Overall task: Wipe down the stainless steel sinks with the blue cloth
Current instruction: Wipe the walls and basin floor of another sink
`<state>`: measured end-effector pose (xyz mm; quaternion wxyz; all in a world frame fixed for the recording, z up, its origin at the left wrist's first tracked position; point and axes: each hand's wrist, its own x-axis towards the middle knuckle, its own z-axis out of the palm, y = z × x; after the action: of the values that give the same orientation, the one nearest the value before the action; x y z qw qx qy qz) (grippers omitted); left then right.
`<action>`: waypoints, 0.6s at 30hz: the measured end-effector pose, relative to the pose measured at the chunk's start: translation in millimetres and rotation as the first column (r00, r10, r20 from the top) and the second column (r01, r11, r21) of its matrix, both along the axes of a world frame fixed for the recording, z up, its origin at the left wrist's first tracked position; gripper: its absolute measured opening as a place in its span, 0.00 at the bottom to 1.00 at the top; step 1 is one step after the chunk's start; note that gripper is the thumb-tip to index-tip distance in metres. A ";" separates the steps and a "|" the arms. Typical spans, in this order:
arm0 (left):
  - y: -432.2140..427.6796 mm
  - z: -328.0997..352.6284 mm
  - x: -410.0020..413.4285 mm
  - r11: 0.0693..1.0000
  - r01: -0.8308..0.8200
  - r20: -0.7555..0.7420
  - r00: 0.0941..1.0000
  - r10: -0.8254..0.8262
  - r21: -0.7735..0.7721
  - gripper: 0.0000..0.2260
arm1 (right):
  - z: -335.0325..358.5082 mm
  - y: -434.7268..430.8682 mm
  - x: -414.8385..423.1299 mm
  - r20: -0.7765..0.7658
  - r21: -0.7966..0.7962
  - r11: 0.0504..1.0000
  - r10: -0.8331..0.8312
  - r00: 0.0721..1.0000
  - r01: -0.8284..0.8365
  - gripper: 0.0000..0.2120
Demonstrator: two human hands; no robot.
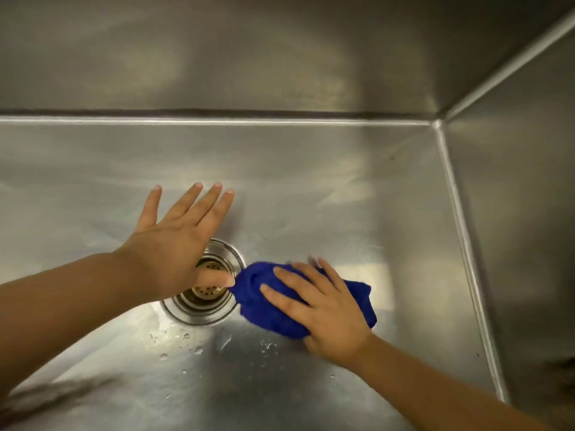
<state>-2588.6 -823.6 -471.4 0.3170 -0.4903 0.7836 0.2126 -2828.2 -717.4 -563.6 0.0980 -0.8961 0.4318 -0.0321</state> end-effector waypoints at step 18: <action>12.7 3.0 -42.4 1.000 0.025 -0.086 0.996 -0.024 0.009 0.47 | 3.3 17.8 -53.1 -0.011 -0.030 0.998 -0.051 0.999 0.051 0.34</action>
<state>-2631.0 -810.9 -468.4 0.2882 -0.4695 0.8013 0.2333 -2881.3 -699.7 -560.3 0.0812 -0.8863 0.4545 -0.0358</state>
